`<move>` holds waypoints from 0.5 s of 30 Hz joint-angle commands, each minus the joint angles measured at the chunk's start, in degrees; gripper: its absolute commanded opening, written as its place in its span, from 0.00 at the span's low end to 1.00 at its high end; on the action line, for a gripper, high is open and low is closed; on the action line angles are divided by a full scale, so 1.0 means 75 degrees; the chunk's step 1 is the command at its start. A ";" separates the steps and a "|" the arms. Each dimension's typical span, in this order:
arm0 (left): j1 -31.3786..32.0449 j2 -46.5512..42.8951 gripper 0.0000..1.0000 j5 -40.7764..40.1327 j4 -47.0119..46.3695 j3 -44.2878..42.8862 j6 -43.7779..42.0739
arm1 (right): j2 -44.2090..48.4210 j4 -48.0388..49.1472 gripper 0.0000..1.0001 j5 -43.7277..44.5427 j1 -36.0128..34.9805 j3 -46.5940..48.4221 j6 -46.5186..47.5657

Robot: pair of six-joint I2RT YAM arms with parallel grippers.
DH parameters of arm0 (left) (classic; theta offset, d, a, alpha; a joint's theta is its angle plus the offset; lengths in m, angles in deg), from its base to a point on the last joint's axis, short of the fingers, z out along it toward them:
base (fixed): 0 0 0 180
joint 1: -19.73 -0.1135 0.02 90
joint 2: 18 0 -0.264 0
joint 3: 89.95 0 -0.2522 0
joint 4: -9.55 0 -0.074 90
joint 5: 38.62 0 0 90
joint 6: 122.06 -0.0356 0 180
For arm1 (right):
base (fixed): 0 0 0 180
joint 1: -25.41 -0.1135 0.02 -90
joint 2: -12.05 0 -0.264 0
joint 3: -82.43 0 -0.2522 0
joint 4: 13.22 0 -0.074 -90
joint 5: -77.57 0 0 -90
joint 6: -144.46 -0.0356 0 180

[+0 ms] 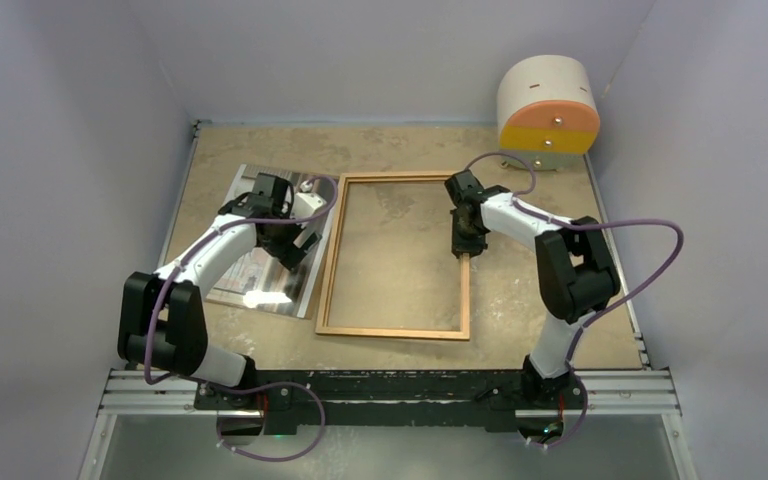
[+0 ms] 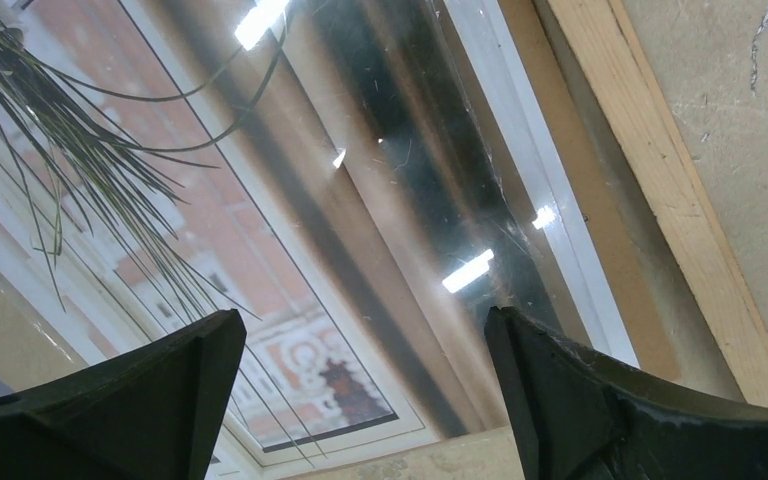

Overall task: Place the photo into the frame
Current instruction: Turn over the photo frame at the center of the board.

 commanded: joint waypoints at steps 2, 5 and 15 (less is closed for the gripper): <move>-0.0088 -0.0122 1.00 -0.0169 -0.0316 0.0142 -0.0300 | -0.0342 0.0068 0.28 0.0638 0.0016 0.0137 0.0181; -0.0115 -0.0156 1.00 -0.0168 -0.0312 0.0153 -0.0343 | -0.0496 0.0049 0.29 0.0690 0.0012 0.0239 0.0247; -0.0180 -0.0269 1.00 -0.0100 -0.0318 0.0180 -0.0461 | -0.0780 0.0141 0.39 0.0826 0.0022 -0.0044 0.0346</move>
